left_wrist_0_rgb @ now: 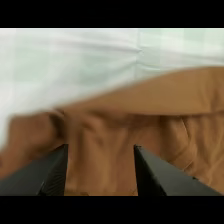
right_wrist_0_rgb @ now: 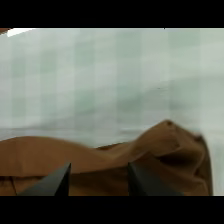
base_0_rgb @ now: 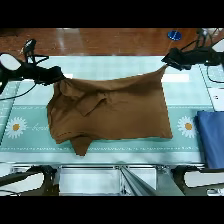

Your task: Fold the shirts.

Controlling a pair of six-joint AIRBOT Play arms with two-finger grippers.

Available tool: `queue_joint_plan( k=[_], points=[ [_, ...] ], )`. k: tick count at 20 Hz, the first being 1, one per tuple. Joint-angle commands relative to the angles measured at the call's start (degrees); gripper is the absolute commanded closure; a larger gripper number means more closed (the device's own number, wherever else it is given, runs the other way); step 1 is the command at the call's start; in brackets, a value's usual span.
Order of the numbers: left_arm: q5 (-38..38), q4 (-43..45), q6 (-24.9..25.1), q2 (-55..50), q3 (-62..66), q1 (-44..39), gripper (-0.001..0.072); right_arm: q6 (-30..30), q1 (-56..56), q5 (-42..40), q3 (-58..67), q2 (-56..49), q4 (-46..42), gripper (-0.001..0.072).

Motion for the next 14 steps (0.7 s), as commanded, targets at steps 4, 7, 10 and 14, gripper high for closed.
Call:
queue_joint_plan(
  k=[4,7,10,14],
  points=[
    [-21.8,8.3,0.3,-3.2,10.0,11.6,0.0200,-1.7,-6.4,14.6,1.9,1.4,-7.7,0.0304],
    [-22.4,4.9,0.4,3.9,-1.7,22.8,0.0200,-1.1,-10.6,21.3,-8.2,10.8,-16.9,0.0304],
    [-19.0,-3.3,1.9,13.6,-24.0,33.6,0.0200,-3.1,-15.5,14.4,-30.1,23.6,-9.0,0.0304],
    [-20.1,-5.1,3.8,17.1,-41.7,39.1,0.0200,-8.1,-17.4,6.8,-53.4,38.9,4.7,0.0304]
  ],
)
